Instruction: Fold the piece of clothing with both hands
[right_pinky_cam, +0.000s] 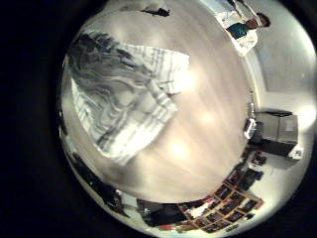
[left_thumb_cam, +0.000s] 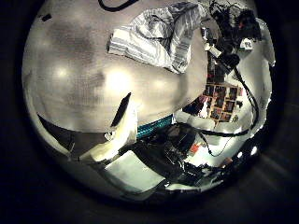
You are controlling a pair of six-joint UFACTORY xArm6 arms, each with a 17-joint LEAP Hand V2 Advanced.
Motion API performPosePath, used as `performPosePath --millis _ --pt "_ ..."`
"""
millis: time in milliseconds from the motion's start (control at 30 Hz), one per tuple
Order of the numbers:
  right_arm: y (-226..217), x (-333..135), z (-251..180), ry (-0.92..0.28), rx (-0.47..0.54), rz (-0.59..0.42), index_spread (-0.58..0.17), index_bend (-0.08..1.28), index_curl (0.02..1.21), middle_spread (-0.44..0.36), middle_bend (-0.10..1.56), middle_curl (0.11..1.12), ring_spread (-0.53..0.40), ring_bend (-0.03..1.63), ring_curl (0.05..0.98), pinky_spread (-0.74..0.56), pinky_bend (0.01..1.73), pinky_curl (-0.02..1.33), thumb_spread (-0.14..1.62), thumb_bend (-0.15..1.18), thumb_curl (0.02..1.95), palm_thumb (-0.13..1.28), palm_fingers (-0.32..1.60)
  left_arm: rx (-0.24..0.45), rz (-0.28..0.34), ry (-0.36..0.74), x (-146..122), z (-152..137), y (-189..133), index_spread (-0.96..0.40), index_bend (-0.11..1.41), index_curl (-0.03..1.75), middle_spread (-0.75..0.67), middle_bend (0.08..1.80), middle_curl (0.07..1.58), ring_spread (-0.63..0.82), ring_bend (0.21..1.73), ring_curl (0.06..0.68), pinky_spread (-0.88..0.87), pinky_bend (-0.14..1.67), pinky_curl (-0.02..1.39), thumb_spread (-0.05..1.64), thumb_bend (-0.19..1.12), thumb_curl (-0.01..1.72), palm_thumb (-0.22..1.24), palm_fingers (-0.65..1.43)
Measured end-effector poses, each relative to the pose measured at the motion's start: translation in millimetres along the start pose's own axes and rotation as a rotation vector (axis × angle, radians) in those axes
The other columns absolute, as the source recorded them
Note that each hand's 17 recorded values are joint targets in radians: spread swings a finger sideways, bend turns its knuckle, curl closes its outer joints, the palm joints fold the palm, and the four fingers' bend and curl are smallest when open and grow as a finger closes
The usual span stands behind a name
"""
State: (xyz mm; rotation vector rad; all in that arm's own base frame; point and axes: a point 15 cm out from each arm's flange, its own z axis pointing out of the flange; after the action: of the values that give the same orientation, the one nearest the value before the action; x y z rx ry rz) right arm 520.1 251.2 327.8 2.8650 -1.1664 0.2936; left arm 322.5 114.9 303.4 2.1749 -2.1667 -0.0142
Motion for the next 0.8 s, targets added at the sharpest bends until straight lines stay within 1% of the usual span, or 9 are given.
performPosePath --millis 33,100,200,333,400,533,667,800 --pt "-2.6 -2.8 2.4 0.017 -0.005 0.002 -0.467 0.36 0.34 -0.067 0.4 0.3 0.058 0.57 0.219 0.44 0.6 0.3 1.07 -0.03 0.56 0.6 0.04 0.001 -0.002 -0.001 0.1 -0.4 1.6 -0.01 0.18 0.38 0.18 0.18 0.32 0.3 0.68 0.213 0.33 0.4 0.35 1.12 -0.02 0.3 0.4 0.15" --pt "-6.1 -8.8 3.9 0.026 -0.006 0.009 -0.447 0.28 0.32 -0.035 0.35 0.29 0.095 0.56 0.217 0.44 0.62 0.31 1.08 -0.03 0.55 0.57 0.02 0.0 -0.001 -0.004 -0.1 -0.5 4.0 -0.01 0.18 0.38 0.18 0.18 0.32 0.3 0.68 0.212 0.33 0.4 0.35 1.12 -0.02 0.3 0.39 0.15" --pt "-11.3 -7.6 1.9 0.036 0.015 0.034 -0.422 0.2 0.31 0.01 0.3 0.29 0.137 0.54 0.214 0.45 0.62 0.31 1.09 -0.03 0.53 0.54 0.01 0.001 -0.008 -0.009 -3.4 -2.0 7.7 -0.01 0.18 0.38 0.18 0.18 0.32 0.3 0.68 0.213 0.33 0.4 0.35 1.11 -0.02 0.3 0.39 0.16" --pt "-11.4 6.1 -6.8 0.05 0.044 0.096 -0.4 0.16 0.3 0.051 0.27 0.29 0.166 0.51 0.211 0.45 0.62 0.3 1.1 -0.03 0.52 0.5 0.02 0.002 -0.011 -0.005 0.5 -4.6 12.1 -0.02 0.18 0.38 0.18 0.18 0.31 0.3 0.68 0.212 0.33 0.4 0.35 1.11 -0.02 0.3 0.39 0.16" --pt "-5.4 20.9 -20.5 0.061 0.065 0.125 -0.397 0.16 0.3 0.059 0.26 0.29 0.172 0.51 0.211 0.46 0.61 0.3 1.1 -0.03 0.51 0.49 0.02 0.002 -0.011 -0.005 4.8 -7.7 13.5 -0.02 0.18 0.38 0.18 0.18 0.31 0.3 0.68 0.212 0.33 0.4 0.35 1.11 -0.02 0.3 0.39 0.16" --pt "21.8 55.5 -51.6 0.077 0.084 0.197 -0.392 0.17 0.29 0.07 0.24 0.3 0.184 0.49 0.211 0.46 0.6 0.29 1.11 -0.03 0.49 0.45 0.05 -0.002 -0.019 -0.004 15.5 -16.2 15.9 -0.02 0.19 0.38 0.18 0.18 0.31 0.3 0.68 0.211 0.33 0.4 0.35 1.11 -0.02 0.3 0.39 0.16" --pt "70.3 86.7 -82.7 0.079 0.055 0.282 -0.391 0.16 0.29 0.074 0.23 0.31 0.189 0.48 0.213 0.46 0.6 0.29 1.11 -0.04 0.47 0.4 0.06 -0.016 -0.03 0.001 36.9 -22.4 20.5 -0.02 0.19 0.39 0.18 0.18 0.31 0.3 0.68 0.21 0.33 0.4 0.35 1.11 -0.02 0.3 0.39 0.17" --pt "107.5 95.4 -111.7 0.077 0.039 0.328 -0.39 0.17 0.29 0.075 0.22 0.31 0.195 0.45 0.212 0.45 0.58 0.29 1.12 -0.04 0.44 0.33 0.05 -0.014 -0.042 0.002 52.3 -30.9 24.3 -0.02 0.19 0.39 0.18 0.18 0.31 0.3 0.68 0.209 0.33 0.4 0.34 1.11 -0.02 0.3 0.39 0.17"
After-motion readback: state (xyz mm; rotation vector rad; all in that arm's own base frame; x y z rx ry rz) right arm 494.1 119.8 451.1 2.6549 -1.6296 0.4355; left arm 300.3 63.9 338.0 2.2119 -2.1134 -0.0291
